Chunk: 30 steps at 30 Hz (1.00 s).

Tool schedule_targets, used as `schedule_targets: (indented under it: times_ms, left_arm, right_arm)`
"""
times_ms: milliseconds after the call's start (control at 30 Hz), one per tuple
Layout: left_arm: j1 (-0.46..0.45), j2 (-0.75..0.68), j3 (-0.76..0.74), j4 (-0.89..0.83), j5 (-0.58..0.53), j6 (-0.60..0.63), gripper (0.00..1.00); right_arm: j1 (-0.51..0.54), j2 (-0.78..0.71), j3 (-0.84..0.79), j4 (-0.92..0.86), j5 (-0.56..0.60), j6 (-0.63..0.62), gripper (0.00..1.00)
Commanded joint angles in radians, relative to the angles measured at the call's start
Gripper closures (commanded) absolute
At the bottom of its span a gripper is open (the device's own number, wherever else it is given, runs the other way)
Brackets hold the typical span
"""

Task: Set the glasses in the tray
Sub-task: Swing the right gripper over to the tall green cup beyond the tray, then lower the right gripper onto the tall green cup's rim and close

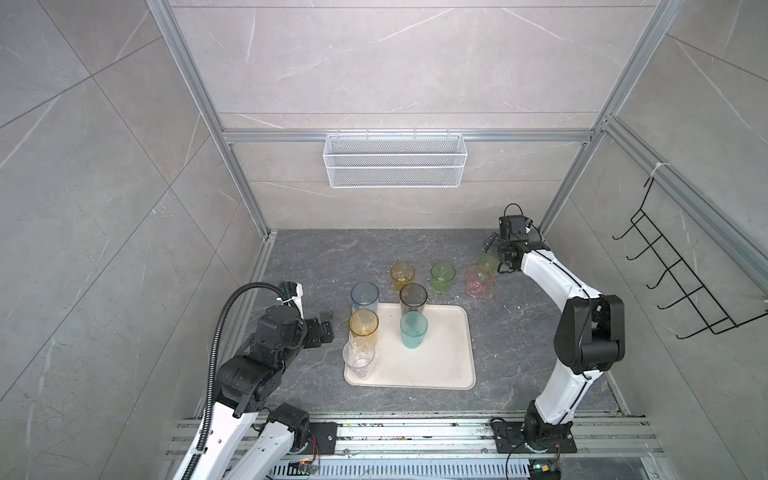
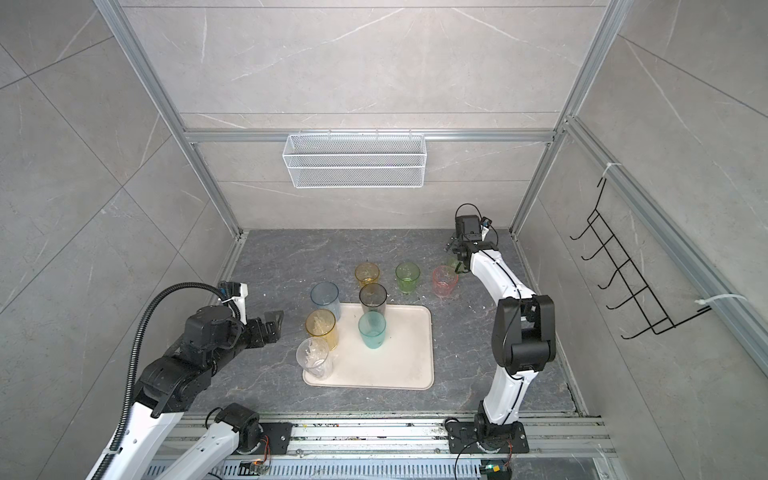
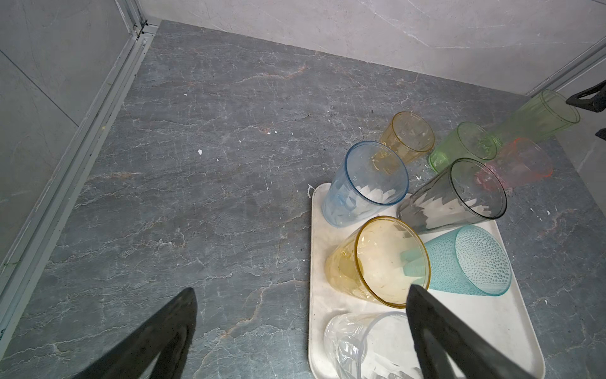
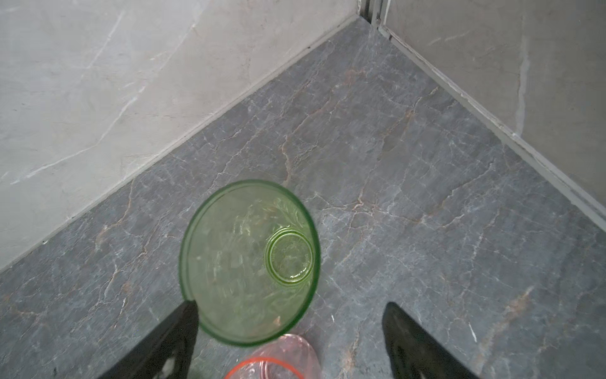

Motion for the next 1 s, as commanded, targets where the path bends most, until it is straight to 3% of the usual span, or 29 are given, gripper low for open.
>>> schedule_targets:
  times_ms: [0,400,967]
  left_arm:
    - [0.006,0.006,0.004,0.023,-0.009,-0.008,0.00]
    - [0.006,0.012,0.004,0.022,-0.008,-0.008,0.00]
    - [0.006,0.013,0.004,0.023,-0.006,-0.008,0.00]
  right_arm:
    - [-0.015,0.024,0.038,0.011,-0.046,0.029,0.11]
    - [-0.064,0.088,0.094,-0.008,-0.113,0.040,0.11]
    - [-0.078,0.147,0.148,-0.044,-0.177,0.048,0.25]
